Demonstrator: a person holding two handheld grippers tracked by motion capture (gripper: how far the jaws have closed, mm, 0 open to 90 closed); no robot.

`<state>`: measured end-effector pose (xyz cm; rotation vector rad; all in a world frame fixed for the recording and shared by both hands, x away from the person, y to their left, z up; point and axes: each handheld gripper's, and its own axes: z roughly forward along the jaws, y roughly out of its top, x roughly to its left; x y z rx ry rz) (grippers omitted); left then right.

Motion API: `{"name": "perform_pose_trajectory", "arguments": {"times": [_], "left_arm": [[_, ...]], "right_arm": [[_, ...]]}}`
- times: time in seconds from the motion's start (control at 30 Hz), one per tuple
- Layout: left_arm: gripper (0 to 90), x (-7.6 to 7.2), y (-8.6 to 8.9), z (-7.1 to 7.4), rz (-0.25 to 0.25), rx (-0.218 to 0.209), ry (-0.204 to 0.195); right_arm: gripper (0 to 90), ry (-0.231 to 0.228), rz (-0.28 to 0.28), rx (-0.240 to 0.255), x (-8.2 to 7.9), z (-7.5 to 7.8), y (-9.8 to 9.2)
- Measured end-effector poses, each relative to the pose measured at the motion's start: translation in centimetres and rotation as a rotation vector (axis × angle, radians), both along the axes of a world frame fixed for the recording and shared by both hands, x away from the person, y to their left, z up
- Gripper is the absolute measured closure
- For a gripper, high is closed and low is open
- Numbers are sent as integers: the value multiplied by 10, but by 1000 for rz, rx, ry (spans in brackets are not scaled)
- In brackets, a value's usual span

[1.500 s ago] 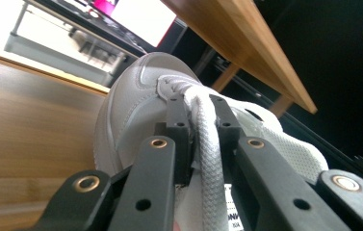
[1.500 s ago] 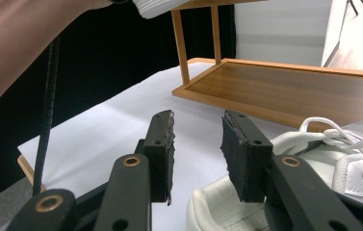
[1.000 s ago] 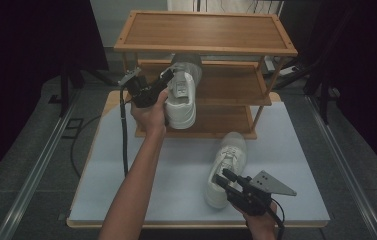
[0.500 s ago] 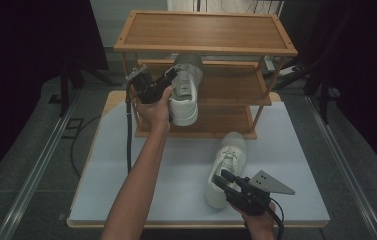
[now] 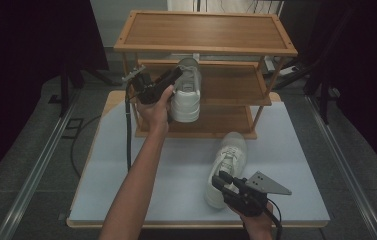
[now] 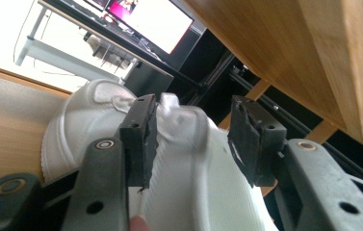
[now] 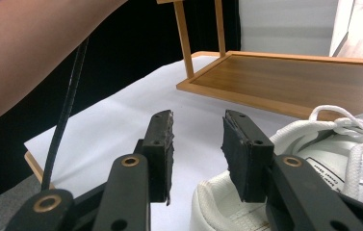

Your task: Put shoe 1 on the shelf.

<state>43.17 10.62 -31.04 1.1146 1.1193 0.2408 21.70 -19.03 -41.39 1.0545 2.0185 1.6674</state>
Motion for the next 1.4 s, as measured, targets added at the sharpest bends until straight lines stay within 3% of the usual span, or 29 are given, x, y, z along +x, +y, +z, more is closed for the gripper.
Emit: {"name": "perform_pose_trajectory", "arguments": {"times": [0.1, 0.17, 0.23, 0.3, 0.4, 0.43, 0.47, 0.67, 0.83, 1.0, 1.17, 1.4], "left_arm": [[520, -12, 3, -1, -14, 2, -21], [527, -21, 5, -1, -27, 17, -39], [557, -41, 9, 1, -43, 44, -79], [582, -49, 10, 2, -43, 62, -94], [758, -72, 13, 3, -56, 128, -108], [783, -72, 13, 3, -56, 128, -108], [809, -83, 13, 1, -82, 164, -107], [873, -101, 7, -12, -147, 179, -126], [879, -101, -5, -22, -188, 188, -109], [887, -90, -19, -30, -189, 203, -84], [900, -87, -22, -27, -189, 217, -96], [900, -77, -19, -27, -175, 212, -69]], "right_arm": [[629, 4, -2, -1, 0, 0, 0], [627, 3, -3, -1, 0, -1, 0], [627, 1, 0, -8, 0, -1, 1], [626, 1, 0, -10, 0, -1, 2], [624, 1, 13, -20, -1, -1, 5], [624, 1, 13, -20, -1, -1, 5], [623, -3, 15, -25, -2, -2, 7], [623, -2, 15, -27, -3, -2, 8], [623, -4, 12, -32, -2, -2, 8], [621, 0, 14, -32, -3, -2, 8], [620, 2, 16, -30, -2, -2, 8], [620, 0, 14, -29, -2, -2, 7]]}}
